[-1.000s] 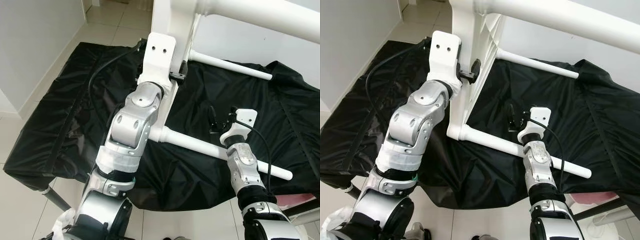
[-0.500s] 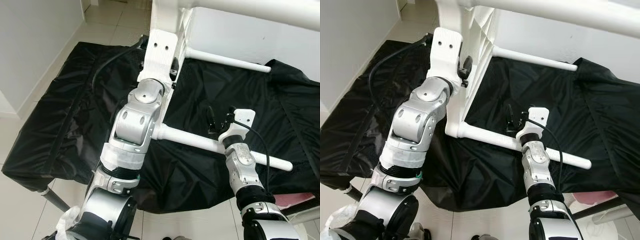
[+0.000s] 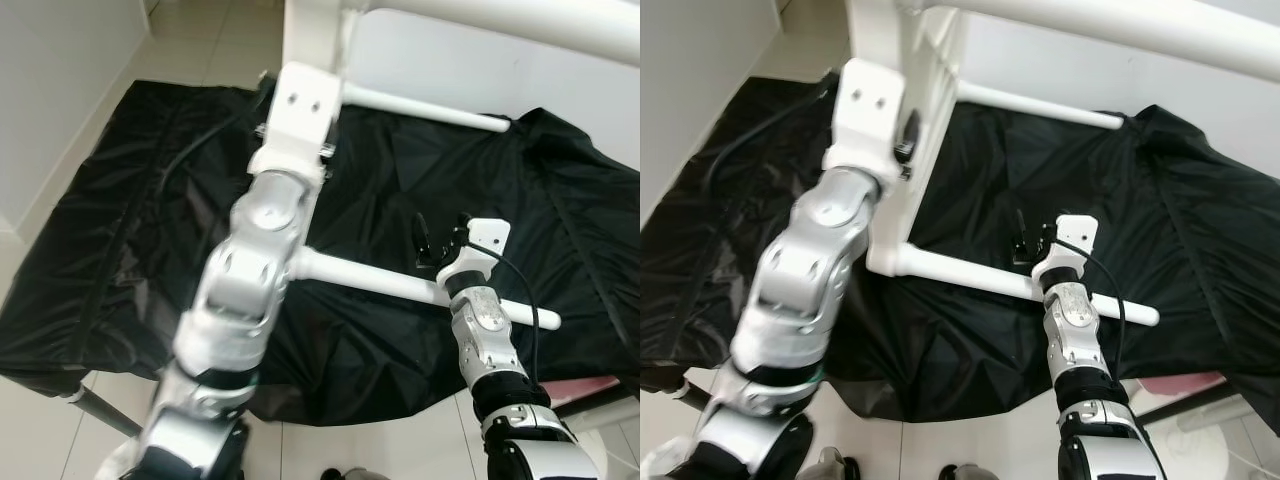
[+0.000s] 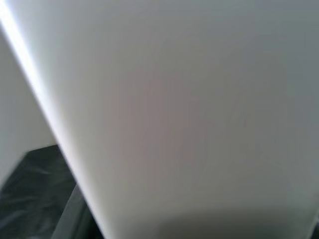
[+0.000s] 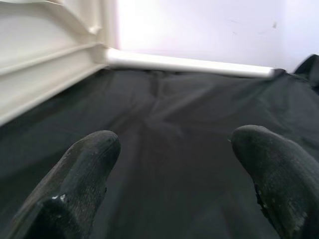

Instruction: Building children table

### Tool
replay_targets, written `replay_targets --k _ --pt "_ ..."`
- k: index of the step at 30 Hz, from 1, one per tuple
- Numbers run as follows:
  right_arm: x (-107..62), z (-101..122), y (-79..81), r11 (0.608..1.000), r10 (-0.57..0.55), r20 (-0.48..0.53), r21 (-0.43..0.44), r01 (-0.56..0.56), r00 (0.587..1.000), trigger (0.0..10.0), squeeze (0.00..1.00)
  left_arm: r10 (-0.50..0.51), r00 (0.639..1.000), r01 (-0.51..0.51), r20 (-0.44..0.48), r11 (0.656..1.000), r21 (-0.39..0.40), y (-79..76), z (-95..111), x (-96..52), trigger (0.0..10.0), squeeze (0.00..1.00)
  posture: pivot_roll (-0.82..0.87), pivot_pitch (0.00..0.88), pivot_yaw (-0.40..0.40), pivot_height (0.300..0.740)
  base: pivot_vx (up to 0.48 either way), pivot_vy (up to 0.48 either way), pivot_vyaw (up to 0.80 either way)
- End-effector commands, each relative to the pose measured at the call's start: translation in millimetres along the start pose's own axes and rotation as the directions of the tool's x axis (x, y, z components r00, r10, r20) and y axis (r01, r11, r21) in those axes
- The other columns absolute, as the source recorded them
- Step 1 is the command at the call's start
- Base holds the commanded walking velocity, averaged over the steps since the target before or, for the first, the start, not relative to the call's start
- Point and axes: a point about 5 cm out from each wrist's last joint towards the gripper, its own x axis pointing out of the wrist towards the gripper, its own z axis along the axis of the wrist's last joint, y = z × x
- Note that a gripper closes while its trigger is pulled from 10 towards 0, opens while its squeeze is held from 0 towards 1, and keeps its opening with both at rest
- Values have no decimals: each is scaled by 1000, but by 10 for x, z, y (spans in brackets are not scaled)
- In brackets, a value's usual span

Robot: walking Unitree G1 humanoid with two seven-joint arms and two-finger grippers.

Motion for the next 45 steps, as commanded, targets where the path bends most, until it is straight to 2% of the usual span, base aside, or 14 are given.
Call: replay_targets --k 1,9,12,23,32,33,34,35,36,37,40,43,44,45 --pt "-19 -36 -30 1000 -5 -15 -7 5 1000 10000 0 117 990 -110 -75 990 90 213 -186 -44 0 0 106 111 -89 740 0 0 0" --pt "48 -21 15 1000 28 -24 -12 -29 999 10000 0 94 994 -82 -56 978 191 478 -206 -282 0 0 118 118 -111 740 0 0 0" --pt "73 -18 46 999 44 -27 -11 -44 999 10000 0 114 992 -100 -53 971 219 620 -181 -388 0 0 127 120 -123 740 0 0 0" --pt "115 -21 124 997 77 -30 -7 -78 997 10000 0 175 982 -148 -68 945 293 914 -128 -636 0 0 133 115 -129 740 0 0 0" --pt "138 -24 136 996 90 -36 -9 -91 995 10000 0 175 980 -142 -90 946 292 898 -165 -731 0 0 139 116 -137 740 0 0 0" --pt "144 -25 144 995 97 -38 -9 -97 995 10000 0 158 983 -123 -95 946 301 879 -173 -738 1765 0 142 117 -143 740 0 0 0" --pt "144 -25 144 995 97 -38 -9 -97 995 10000 0 158 983 -123 -95 946 301 879 -173 -738 1765 0 142 117 -143 740 0 0 0" --pt "148 -25 149 995 99 -39 -9 -100 994 10000 0 156 983 -121 -93 946 300 870 -176 -740 10000 753 143 117 -144 740 0 0 0" --pt "148 -25 149 995 99 -39 -9 -100 994 10000 0 156 983 -121 -93 946 300 870 -176 -740 10000 753 143 117 -144 740 0 0 0" --pt "150 -25 152 995 101 -39 -8 -101 994 10000 0 155 984 -122 -91 947 298 866 -177 -741 10000 1000 143 117 -144 740 0 0 0" --pt "154 -29 170 994 109 -40 -10 -110 993 10000 0 77 991 -51 -110 973 223 792 -177 -758 10000 1000 144 119 -143 740 0 0 0" --pt "150 -34 173 994 110 -41 -7 -110 993 10000 0 54 996 -36 -68 971 236 781 -138 -777 10000 1000 144 120 -140 740 0 0 0" --pt "145 -41 176 994 111 -43 -6 -111 993 10000 0 42 997 -26 -62 971 237 780 -125 -797 10000 0 145 120 -140 740 0 0 0" --pt "142 -46 179 994 111 -44 -4 -112 993 10000 0 34 998 -19 -60 971 236 780 -119 -810 10000 0 145 120 -140 740 0 0 0"
